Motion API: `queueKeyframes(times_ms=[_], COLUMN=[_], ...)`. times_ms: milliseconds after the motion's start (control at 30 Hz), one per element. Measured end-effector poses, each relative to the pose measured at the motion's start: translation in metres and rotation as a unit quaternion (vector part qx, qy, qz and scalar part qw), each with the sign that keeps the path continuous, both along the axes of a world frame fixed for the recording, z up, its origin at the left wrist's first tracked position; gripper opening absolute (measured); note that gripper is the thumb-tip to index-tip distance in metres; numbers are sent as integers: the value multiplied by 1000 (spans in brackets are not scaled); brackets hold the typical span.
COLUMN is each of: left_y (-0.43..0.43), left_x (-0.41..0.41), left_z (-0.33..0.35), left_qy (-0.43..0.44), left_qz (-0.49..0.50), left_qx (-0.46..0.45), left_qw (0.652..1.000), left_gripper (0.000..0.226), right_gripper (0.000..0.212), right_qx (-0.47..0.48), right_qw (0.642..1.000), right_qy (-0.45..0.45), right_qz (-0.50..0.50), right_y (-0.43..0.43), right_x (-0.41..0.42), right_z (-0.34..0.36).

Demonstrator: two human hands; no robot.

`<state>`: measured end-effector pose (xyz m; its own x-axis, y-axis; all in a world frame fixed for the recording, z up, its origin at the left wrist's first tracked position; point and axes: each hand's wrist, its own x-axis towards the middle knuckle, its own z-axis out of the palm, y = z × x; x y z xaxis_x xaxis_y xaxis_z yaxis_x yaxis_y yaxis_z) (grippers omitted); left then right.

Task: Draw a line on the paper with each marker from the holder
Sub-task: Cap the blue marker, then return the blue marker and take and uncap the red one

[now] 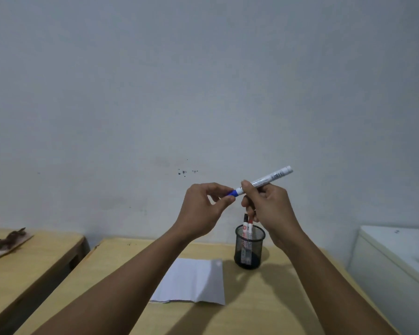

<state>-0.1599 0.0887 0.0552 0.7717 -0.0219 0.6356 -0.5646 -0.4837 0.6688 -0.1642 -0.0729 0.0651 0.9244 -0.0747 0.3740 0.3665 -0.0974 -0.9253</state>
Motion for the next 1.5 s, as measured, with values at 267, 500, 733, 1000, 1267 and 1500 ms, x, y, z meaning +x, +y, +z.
queueKeyframes(times_ms=[267, 500, 733, 1000, 1267, 1500], left_y=[-39, -55, -82, -95, -91, -57], left_x=[33, 84, 151, 188, 189, 152], left_z=[10, -10, -44, -66, -56, 8], left_qy=[-64, 6, 106, 189, 217, 155], left_qz=[37, 56, 69, 54, -15, -4], left_qx=[127, 164, 364, 409, 275, 150], left_qw=[989, 985, 923, 891, 936, 976], left_gripper=[19, 32, 34, 31, 23, 24], right_gripper=[34, 13, 43, 35, 36, 40], right_qx=[-310, -193, -257, -329, -346, -282], right_qw=[915, 963, 957, 936, 930, 956], right_qy=[-182, -82, 3, 39, 27, -4], right_qz=[-183, -170, -135, -122, -122, -87], right_y=[-39, -67, -71, -73, -75, -57], right_x=[36, 96, 126, 145, 144, 123], right_z=[-25, -51, -98, -127, -127, -91])
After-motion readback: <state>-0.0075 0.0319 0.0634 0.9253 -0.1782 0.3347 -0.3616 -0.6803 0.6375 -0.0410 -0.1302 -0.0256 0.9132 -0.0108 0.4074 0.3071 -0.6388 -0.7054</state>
